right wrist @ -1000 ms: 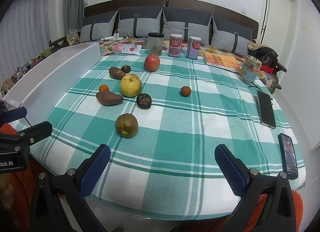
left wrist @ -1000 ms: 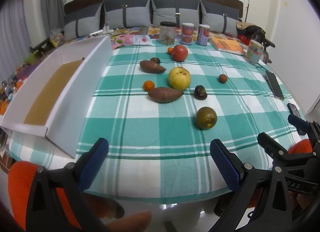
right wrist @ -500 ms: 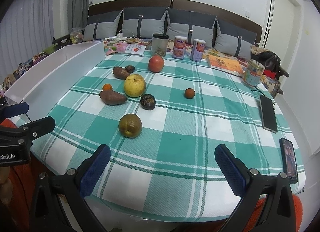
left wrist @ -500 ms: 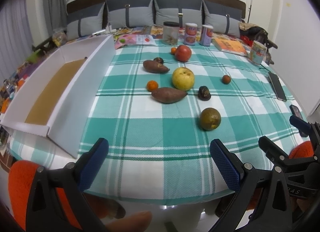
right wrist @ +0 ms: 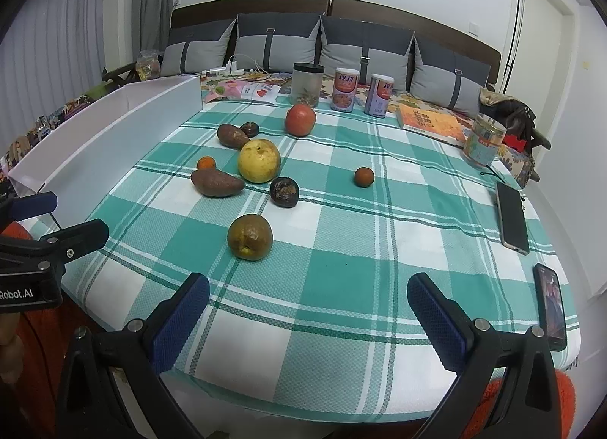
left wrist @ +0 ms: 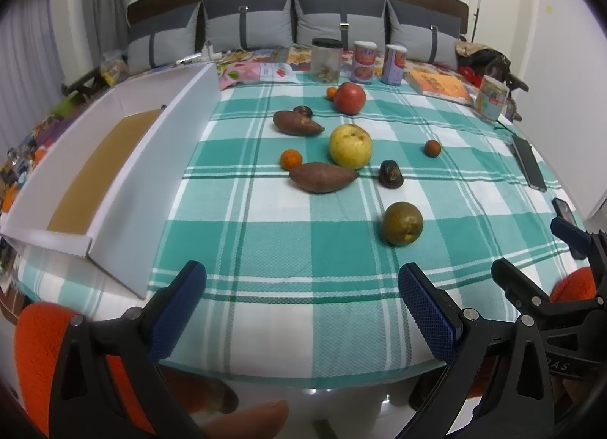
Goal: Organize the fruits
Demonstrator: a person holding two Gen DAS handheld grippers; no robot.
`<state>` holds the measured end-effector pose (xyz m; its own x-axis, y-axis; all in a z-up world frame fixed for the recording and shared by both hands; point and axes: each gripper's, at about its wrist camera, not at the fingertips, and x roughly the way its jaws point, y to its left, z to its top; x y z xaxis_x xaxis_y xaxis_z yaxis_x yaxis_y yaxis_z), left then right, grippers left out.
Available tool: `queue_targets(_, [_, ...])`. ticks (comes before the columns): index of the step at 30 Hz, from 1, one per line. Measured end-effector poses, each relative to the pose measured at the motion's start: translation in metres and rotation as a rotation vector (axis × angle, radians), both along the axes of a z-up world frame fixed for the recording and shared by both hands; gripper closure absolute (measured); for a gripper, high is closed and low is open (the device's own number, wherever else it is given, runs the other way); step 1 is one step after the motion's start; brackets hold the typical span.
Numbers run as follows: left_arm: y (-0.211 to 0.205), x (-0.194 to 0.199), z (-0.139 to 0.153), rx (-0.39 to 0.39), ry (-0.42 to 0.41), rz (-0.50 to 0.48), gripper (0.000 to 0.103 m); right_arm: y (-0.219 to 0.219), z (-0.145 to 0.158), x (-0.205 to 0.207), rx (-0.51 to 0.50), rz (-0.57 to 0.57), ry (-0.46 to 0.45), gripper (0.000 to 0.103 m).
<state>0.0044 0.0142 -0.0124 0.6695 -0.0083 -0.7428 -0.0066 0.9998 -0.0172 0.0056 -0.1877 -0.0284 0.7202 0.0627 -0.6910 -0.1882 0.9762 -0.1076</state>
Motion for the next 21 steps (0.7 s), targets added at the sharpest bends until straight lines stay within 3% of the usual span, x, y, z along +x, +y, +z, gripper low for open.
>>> queue_targets(21, [0.0030, 0.0026, -0.0060, -0.001, 0.004, 0.008, 0.001, 0.0004, -0.0009, -0.0004, 0.001, 0.000, -0.002, 0.000])
